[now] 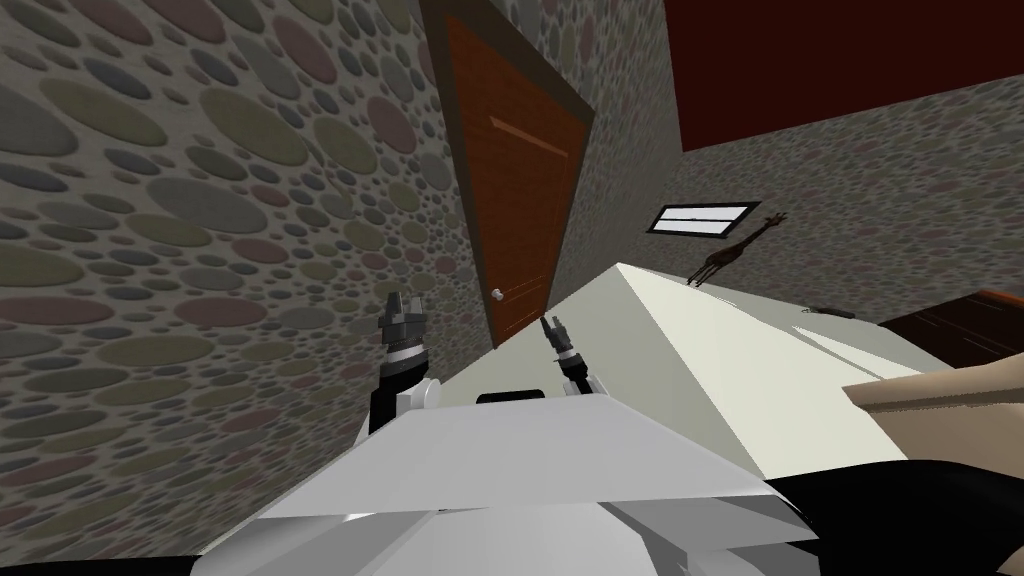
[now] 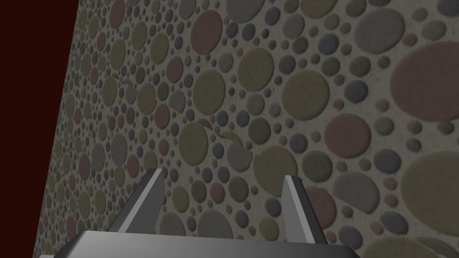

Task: Pull the door open

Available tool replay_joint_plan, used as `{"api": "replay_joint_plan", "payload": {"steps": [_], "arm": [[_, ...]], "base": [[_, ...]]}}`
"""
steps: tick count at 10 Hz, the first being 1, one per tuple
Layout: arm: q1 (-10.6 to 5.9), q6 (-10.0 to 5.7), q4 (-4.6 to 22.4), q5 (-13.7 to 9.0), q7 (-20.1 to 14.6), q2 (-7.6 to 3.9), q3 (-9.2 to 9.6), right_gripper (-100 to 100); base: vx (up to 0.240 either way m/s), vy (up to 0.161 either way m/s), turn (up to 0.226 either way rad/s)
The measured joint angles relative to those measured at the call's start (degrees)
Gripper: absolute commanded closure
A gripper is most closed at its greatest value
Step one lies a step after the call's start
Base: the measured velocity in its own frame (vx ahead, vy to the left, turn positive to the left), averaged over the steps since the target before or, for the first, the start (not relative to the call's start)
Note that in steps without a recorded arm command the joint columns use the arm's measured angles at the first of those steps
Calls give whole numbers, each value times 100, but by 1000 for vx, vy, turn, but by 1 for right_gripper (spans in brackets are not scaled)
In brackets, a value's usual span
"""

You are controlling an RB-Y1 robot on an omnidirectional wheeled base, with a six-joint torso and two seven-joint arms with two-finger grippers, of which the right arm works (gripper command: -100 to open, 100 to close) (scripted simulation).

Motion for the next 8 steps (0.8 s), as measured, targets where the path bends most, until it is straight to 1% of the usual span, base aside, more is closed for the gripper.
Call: {"api": "replay_joint_plan", "payload": {"steps": [1,2,3,6,8], "arm": [[8,-34,96,67,117,-15,9,-100],[-16,-60,211,133,232,-33,12,-100],[-58,-87,316,169,317,-14,15,-100],[-215,-196,757,328,628,-31,-2,-100],[-220,-264,970,473,891,-11,33,-100]], "base": [[104,41,22],[61,24,5],[56,23,13],[84,28,22],[108,27,18]]}}
